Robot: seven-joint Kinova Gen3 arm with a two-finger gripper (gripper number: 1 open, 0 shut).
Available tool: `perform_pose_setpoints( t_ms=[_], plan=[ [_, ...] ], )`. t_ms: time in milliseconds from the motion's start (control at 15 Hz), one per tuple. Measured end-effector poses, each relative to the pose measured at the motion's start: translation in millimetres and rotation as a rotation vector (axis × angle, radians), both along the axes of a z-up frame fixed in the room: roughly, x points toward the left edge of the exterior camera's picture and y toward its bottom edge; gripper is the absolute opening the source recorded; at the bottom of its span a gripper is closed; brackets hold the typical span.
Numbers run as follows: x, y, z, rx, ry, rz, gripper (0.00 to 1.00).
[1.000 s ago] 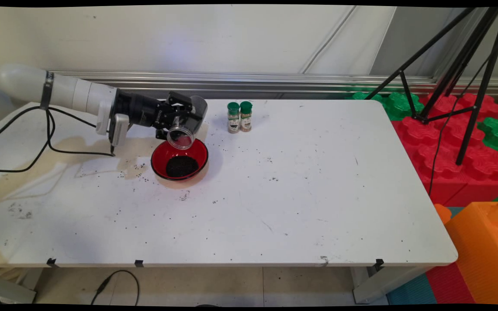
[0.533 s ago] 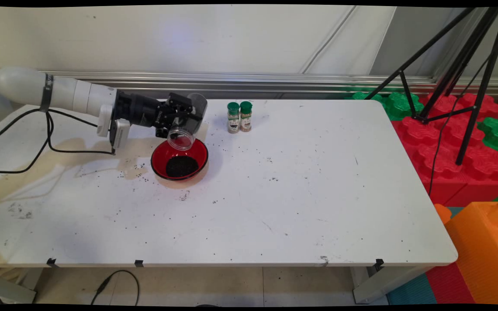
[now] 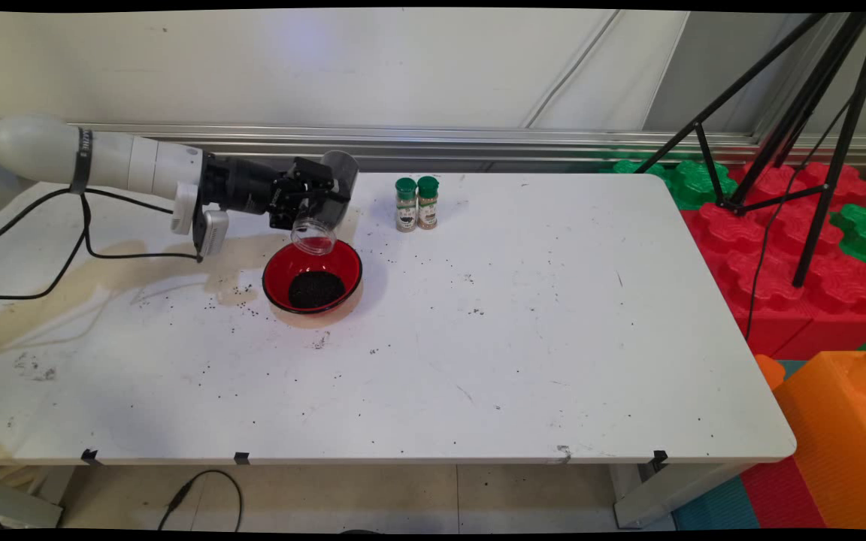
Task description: Pour the black seasoning powder in the red bowl
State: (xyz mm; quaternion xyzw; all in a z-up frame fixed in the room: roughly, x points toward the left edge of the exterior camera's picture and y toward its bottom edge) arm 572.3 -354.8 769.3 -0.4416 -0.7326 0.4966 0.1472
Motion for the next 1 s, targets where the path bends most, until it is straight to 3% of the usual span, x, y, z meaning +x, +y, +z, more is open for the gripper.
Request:
perform_pose_setpoints(
  t_ms=[1000],
  plan=[
    [7.0,-10.7,19.3,-0.166,-0.109,-0.023,0.00]
  ],
)
